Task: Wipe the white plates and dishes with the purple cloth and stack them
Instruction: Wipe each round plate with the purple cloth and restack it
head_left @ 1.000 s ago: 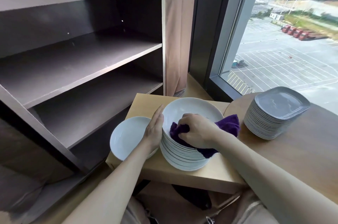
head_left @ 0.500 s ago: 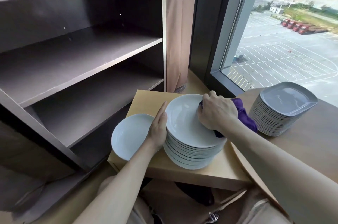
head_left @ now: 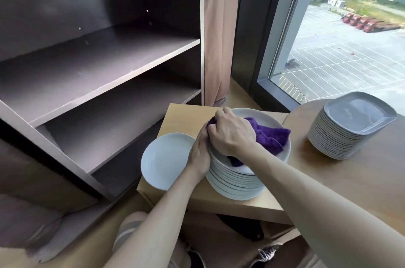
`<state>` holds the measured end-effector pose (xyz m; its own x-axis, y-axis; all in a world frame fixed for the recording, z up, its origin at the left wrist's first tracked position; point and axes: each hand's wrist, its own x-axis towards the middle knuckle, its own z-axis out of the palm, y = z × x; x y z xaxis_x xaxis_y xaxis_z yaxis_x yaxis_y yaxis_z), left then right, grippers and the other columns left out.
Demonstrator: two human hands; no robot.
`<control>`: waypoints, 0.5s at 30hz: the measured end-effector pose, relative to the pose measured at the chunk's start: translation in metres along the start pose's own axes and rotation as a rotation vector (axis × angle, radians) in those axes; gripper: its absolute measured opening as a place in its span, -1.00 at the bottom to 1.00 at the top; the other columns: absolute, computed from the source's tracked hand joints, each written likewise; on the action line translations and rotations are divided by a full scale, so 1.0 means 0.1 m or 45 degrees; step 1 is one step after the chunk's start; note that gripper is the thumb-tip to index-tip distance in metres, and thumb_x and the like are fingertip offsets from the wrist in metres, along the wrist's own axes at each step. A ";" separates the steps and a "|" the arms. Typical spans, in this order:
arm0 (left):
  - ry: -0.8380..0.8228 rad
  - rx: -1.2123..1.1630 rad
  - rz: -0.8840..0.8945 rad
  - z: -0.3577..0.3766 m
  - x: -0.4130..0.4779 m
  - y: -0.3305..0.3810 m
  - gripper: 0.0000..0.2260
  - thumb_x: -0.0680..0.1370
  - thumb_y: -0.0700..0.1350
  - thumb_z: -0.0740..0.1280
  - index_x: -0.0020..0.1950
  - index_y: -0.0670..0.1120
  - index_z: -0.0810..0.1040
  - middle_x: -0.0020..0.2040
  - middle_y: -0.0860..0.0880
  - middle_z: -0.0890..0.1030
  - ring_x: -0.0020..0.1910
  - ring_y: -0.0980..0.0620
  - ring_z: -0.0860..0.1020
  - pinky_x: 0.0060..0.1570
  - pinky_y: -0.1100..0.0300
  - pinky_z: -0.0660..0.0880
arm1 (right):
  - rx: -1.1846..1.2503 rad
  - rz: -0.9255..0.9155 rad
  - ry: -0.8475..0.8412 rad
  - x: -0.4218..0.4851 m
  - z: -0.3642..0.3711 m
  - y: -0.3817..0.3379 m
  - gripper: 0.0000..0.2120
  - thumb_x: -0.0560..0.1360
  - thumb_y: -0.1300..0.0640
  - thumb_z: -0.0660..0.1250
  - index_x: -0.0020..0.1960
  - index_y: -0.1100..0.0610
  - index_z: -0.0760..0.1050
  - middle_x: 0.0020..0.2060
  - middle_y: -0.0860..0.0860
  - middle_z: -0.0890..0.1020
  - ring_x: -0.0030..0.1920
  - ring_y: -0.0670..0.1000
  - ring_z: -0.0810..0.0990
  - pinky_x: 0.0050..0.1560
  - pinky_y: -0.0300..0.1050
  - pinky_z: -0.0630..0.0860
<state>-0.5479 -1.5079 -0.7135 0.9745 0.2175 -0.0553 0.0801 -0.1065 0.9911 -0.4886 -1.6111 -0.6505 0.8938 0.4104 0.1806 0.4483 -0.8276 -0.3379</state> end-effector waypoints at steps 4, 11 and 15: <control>-0.042 -0.028 -0.042 -0.01 -0.01 0.08 -0.61 0.78 0.03 -0.05 0.58 0.13 0.32 0.53 0.14 0.41 0.53 0.16 0.32 0.56 -0.01 0.22 | 0.061 0.016 -0.099 -0.20 -0.06 -0.01 -0.71 0.51 -0.11 0.02 -0.12 0.06 0.39 -0.18 -0.02 0.44 -0.19 0.12 0.49 -0.16 0.01 0.32; -0.051 0.114 0.001 -0.08 -0.05 0.13 -0.58 0.77 -0.01 -0.06 0.62 0.08 0.27 0.57 0.17 0.33 0.50 0.28 0.25 0.33 0.52 0.15 | -0.177 -0.100 -0.193 -0.52 -0.31 0.06 -0.67 0.57 -0.09 0.05 -0.28 0.06 0.30 -0.26 -0.03 0.40 -0.35 -0.01 0.39 -0.29 -0.03 0.26; -0.042 0.136 0.026 -0.08 -0.04 0.14 -0.59 0.77 -0.03 -0.06 0.60 0.07 0.32 0.53 0.14 0.40 0.49 0.19 0.33 0.44 0.30 0.22 | -0.449 -0.064 -0.273 -0.57 -0.47 0.23 -0.65 0.62 -0.06 0.07 -0.29 0.07 0.31 -0.26 0.00 0.44 -0.34 0.03 0.43 -0.36 -0.08 0.29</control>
<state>-0.5523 -1.5022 -0.6981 0.9824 0.1823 -0.0411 0.0804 -0.2140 0.9735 -0.5297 -1.6715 -0.6251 0.8697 0.4931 -0.0203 0.4933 -0.8698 0.0100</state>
